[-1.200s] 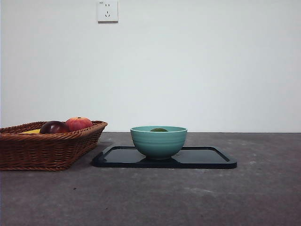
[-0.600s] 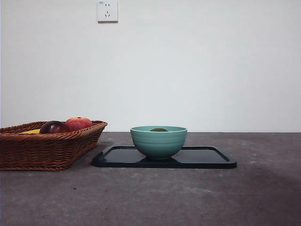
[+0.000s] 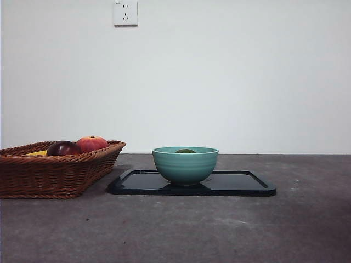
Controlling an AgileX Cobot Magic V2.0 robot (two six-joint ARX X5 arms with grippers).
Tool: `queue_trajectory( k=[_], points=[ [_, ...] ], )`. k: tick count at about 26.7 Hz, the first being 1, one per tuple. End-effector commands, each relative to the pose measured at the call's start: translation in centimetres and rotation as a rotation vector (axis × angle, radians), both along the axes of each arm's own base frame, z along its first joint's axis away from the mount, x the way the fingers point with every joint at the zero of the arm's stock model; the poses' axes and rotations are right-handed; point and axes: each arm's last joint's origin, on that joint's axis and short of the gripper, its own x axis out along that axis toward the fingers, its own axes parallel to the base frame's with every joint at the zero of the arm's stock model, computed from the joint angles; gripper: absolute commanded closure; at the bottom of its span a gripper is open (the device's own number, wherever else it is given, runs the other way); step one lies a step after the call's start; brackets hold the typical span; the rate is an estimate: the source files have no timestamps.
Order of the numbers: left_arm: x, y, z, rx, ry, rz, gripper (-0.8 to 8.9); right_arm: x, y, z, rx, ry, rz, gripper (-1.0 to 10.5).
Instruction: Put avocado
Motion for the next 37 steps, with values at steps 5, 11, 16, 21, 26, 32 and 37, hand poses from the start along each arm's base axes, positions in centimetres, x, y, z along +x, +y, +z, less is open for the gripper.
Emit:
queue_trajectory(
  k=[5,11,16,21,26,32,37],
  points=[
    [0.09,-0.01,-0.77,0.011,0.024,-0.005,7.94,0.02,0.13,-0.35,-0.032,0.023,0.056,9.2],
    [0.09,-0.01,-0.76,0.011,0.024,-0.005,7.94,0.04,0.13,-0.22,0.015,0.006,0.048,9.2],
    [0.09,-0.01,-0.77,0.01,0.024,-0.005,7.94,0.05,0.13,-0.13,0.014,-0.002,0.046,9.2],
    [0.09,-0.01,-0.77,0.01,0.024,-0.005,7.94,0.05,0.13,-0.13,0.014,-0.002,0.046,9.2],
    [0.09,-0.01,-0.76,0.01,0.024,-0.005,7.94,0.05,0.13,-0.13,0.014,-0.002,0.046,9.2],
    [0.09,-0.01,-0.77,0.01,0.024,-0.005,7.94,0.05,0.13,-0.13,0.015,-0.002,0.046,9.2],
    [0.09,-0.01,-0.77,0.011,0.024,-0.005,7.94,0.05,0.13,-0.13,0.014,-0.002,0.046,9.2]
  ],
)
